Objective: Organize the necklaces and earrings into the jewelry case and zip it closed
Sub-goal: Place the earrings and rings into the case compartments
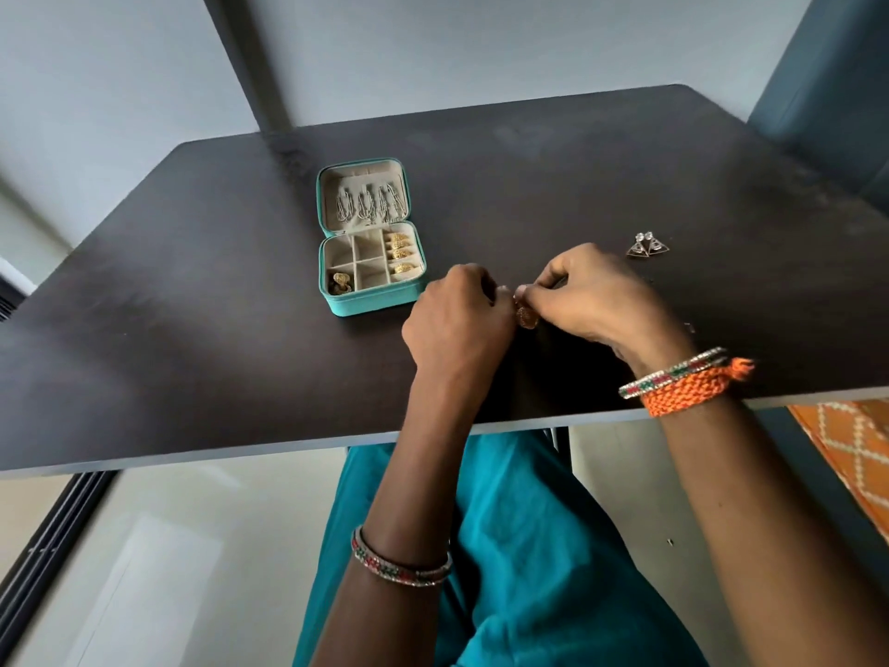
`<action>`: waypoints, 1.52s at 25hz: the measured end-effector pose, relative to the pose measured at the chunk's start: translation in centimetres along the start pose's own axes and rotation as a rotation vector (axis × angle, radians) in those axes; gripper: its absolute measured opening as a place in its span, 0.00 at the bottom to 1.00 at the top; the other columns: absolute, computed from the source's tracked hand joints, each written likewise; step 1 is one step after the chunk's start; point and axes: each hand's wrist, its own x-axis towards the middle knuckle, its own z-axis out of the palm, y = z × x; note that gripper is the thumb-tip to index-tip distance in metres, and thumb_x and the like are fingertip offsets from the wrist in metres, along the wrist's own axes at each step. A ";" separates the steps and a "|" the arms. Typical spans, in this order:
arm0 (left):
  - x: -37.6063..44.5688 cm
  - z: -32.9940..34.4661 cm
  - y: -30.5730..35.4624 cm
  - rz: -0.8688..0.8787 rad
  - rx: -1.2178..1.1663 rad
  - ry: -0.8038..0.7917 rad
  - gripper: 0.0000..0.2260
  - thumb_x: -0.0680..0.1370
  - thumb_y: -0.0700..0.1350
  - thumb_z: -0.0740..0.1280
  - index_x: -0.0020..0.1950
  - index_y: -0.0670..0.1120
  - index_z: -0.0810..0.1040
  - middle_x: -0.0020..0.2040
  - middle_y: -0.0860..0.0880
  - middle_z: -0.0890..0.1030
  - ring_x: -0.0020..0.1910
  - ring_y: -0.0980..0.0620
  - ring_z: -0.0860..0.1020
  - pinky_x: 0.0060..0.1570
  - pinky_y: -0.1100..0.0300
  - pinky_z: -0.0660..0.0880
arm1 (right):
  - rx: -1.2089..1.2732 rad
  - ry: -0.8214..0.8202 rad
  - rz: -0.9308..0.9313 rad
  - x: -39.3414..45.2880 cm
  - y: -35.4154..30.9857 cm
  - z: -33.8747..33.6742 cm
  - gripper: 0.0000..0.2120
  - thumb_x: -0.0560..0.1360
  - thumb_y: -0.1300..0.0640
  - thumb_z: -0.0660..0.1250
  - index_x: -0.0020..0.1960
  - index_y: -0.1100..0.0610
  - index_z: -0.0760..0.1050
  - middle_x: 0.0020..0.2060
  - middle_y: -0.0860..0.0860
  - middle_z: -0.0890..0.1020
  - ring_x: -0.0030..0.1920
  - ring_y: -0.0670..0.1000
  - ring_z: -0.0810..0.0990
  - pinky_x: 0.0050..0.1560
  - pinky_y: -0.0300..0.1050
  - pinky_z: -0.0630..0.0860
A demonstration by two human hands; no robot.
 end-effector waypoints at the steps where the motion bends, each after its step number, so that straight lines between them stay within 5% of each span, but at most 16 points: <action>1: -0.1 0.0 0.1 -0.010 0.000 0.010 0.10 0.76 0.53 0.63 0.50 0.50 0.80 0.50 0.49 0.82 0.52 0.46 0.79 0.42 0.57 0.70 | 0.004 0.006 0.005 0.0 0.0 0.1 0.13 0.70 0.44 0.69 0.35 0.53 0.79 0.37 0.51 0.83 0.44 0.56 0.81 0.47 0.49 0.79; 6: -0.2 -0.5 -0.7 -0.037 -0.193 0.020 0.09 0.77 0.50 0.64 0.46 0.47 0.80 0.44 0.48 0.83 0.47 0.48 0.80 0.42 0.58 0.73 | 0.205 0.044 0.038 -0.2 0.0 0.9 0.11 0.68 0.50 0.70 0.32 0.55 0.79 0.30 0.48 0.81 0.39 0.52 0.81 0.45 0.49 0.78; 12: -2.0 -3.5 -0.7 0.040 -0.962 -0.038 0.04 0.78 0.41 0.65 0.45 0.46 0.78 0.34 0.50 0.83 0.29 0.57 0.77 0.25 0.68 0.69 | 1.088 -0.031 -0.112 -3.6 -1.4 -1.1 0.11 0.78 0.63 0.60 0.37 0.56 0.71 0.33 0.53 0.82 0.34 0.48 0.79 0.37 0.39 0.75; 18: -5.0 -5.6 0.3 0.122 -1.044 0.053 0.03 0.75 0.41 0.68 0.45 0.44 0.81 0.32 0.52 0.82 0.30 0.59 0.78 0.29 0.67 0.73 | 1.339 -0.111 -0.138 -7.8 -2.5 -1.4 0.05 0.78 0.61 0.62 0.45 0.57 0.75 0.33 0.50 0.81 0.36 0.47 0.80 0.40 0.40 0.78; 26: -5.7 -5.6 -0.1 -0.023 -1.142 0.025 0.04 0.74 0.39 0.69 0.47 0.44 0.82 0.37 0.51 0.85 0.38 0.57 0.82 0.38 0.65 0.79 | 1.476 -0.167 0.030 -7.9 -2.6 0.7 0.09 0.66 0.55 0.69 0.45 0.55 0.81 0.41 0.49 0.84 0.44 0.45 0.81 0.44 0.36 0.77; 33: -5.9 -6.0 -0.1 -0.049 -1.227 0.003 0.04 0.74 0.38 0.69 0.47 0.45 0.81 0.36 0.52 0.84 0.37 0.58 0.82 0.34 0.66 0.78 | 1.360 -0.149 0.036 -7.9 -2.8 1.1 0.06 0.75 0.56 0.66 0.44 0.53 0.81 0.39 0.46 0.84 0.45 0.45 0.79 0.46 0.42 0.71; 38: -5.9 -5.6 0.0 0.003 -1.170 0.043 0.03 0.74 0.37 0.69 0.46 0.43 0.81 0.34 0.52 0.84 0.35 0.59 0.82 0.33 0.66 0.78 | 1.219 -0.068 -0.059 -7.6 -3.2 1.1 0.06 0.71 0.51 0.69 0.39 0.51 0.83 0.39 0.45 0.85 0.45 0.42 0.81 0.44 0.37 0.72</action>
